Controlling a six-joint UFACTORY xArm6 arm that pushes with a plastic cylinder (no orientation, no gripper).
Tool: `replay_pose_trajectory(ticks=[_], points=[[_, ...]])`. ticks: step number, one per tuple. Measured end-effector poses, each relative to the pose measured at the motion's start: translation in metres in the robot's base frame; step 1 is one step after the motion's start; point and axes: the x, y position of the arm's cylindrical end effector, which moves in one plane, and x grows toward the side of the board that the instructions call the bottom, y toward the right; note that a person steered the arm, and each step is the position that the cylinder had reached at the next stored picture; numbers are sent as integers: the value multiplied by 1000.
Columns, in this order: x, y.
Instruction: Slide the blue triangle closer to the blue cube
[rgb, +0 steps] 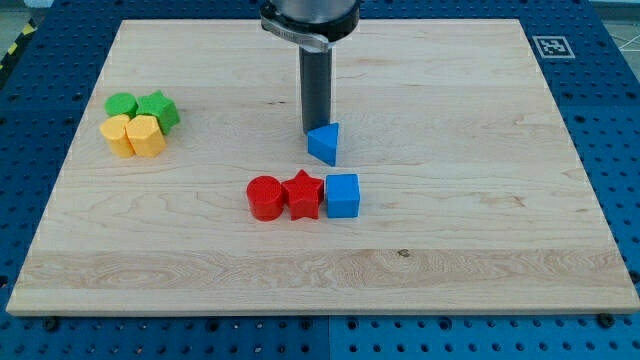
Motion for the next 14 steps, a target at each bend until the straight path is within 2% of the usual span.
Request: replay_pose_trajectory(ticks=[4, 12, 14], points=[[26, -22], [33, 67], [59, 74]])
